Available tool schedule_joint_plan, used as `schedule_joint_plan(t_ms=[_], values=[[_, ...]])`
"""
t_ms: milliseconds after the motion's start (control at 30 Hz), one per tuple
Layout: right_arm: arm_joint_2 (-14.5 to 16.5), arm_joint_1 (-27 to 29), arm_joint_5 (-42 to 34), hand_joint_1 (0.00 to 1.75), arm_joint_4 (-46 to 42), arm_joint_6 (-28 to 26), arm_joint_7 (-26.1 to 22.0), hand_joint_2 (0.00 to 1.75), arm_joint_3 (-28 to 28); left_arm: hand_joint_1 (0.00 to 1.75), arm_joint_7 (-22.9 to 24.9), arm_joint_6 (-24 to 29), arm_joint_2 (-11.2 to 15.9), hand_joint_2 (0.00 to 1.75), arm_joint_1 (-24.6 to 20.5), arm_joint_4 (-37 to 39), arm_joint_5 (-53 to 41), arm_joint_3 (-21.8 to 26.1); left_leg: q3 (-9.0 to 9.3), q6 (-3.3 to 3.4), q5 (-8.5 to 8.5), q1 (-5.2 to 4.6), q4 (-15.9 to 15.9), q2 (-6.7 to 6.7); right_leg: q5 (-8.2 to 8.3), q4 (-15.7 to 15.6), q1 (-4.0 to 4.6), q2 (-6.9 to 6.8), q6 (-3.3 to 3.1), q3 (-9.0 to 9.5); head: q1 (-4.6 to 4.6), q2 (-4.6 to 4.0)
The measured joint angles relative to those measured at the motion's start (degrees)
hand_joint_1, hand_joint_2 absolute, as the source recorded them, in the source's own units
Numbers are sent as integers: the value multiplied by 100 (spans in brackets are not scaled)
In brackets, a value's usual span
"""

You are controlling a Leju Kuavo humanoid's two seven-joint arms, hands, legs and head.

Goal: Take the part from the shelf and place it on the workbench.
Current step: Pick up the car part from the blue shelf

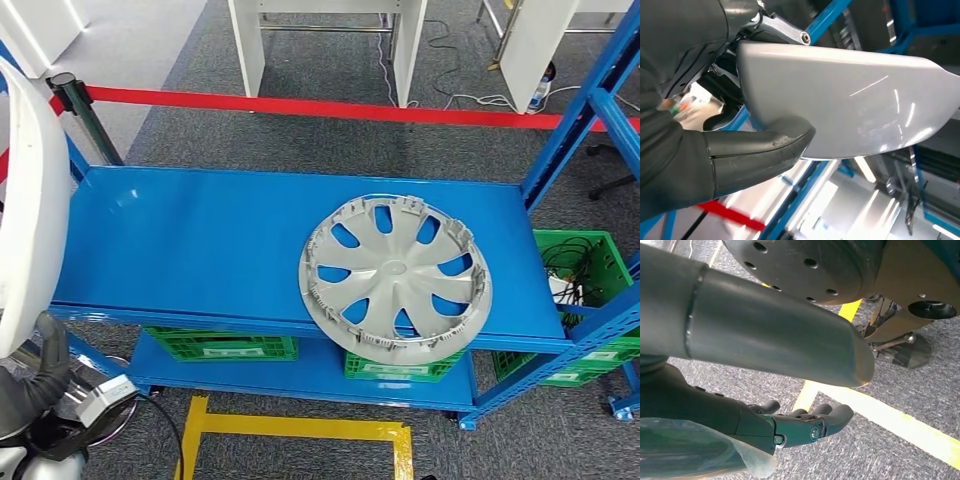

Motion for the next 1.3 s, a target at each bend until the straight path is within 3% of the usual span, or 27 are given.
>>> schedule_joint_plan(t_ms=[200, 500, 1000, 1133, 1233, 1300], values=[[65, -5, -40, 0, -1, -63, -23, 0, 0, 175, 473, 2, 429, 175, 245, 7, 600, -315, 0, 0, 0, 1, 0, 0, 0, 0, 2, 0, 0, -1, -1, 0], [167, -7, -119, 0, -1, -116, -32, 0, 0, 175, 653, 2, 911, 175, 710, -144, 552, -586, -3, 0, 0, 1, -1, 0, -1, 0, 2, -1, 0, -1, 0, 0], [246, -12, -178, 0, -1, -117, -51, 0, -5, 175, 689, 2, 1112, 175, 827, -269, 231, -674, -16, 14, -9, -12, 28, -1, 8, -5, -20, -2, 15, -1, -2, 0], [273, -18, -194, 0, -1, -123, -56, 0, -19, 175, 670, 2, 1123, 175, 849, -301, 73, -673, -47, 53, -25, -26, 68, -1, 19, -8, -33, -2, 50, -3, -2, 0], [289, -21, -210, 0, -1, -123, -56, 0, -30, 175, 620, 4, 1121, 175, 856, -341, -47, -672, -55, 133, 32, -20, 46, 3, 46, -30, -41, 0, 116, -6, -2, 0], [292, -23, -219, 0, 0, -123, -46, 0, -34, 175, 614, 4, 1120, 175, 849, -361, -105, -671, -58, 207, 123, 8, -41, 20, -114, 113, -31, -6, 147, -90, 9, 0]])
